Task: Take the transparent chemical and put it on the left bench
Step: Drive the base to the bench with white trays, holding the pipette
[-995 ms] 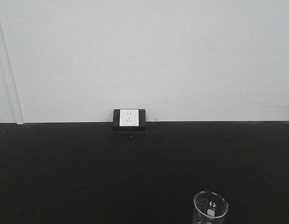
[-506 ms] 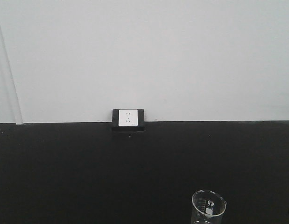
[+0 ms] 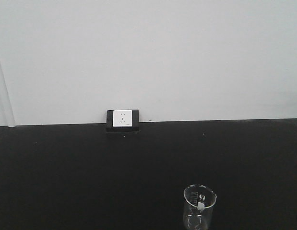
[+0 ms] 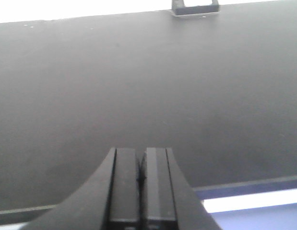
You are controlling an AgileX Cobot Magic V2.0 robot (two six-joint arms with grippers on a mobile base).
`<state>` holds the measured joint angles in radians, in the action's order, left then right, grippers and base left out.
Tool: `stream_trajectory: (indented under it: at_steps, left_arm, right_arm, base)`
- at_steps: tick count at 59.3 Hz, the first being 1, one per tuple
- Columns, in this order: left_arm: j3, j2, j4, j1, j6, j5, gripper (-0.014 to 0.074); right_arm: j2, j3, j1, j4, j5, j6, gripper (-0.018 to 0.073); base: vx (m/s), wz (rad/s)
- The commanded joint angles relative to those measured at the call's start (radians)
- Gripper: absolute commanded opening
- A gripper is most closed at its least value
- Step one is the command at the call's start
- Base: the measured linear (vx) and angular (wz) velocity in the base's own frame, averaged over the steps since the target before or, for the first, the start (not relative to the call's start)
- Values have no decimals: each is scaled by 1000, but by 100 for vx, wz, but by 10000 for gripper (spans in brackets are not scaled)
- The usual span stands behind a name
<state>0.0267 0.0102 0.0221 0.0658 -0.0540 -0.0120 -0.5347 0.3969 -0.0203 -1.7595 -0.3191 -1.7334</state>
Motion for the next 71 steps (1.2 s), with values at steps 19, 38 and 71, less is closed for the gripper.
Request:
stream_trajectory:
  at_steps: [19,38,71]
  left_arm:
    - [16,19,1,2,8,78,-3]
    - [16,19,1,2,8,78,-3]
    - [16,19,1,2,8,78,-3]
  right_arm:
    - [-1,30,2,-28,17,-2,-3]
    - [-1,30,2,-28,17,-2,-3]
    - [-1,30,2,-28,17,-2,-3]
  base:
    - [-15,-12]
    - [-23,4]
    - [-31,37]
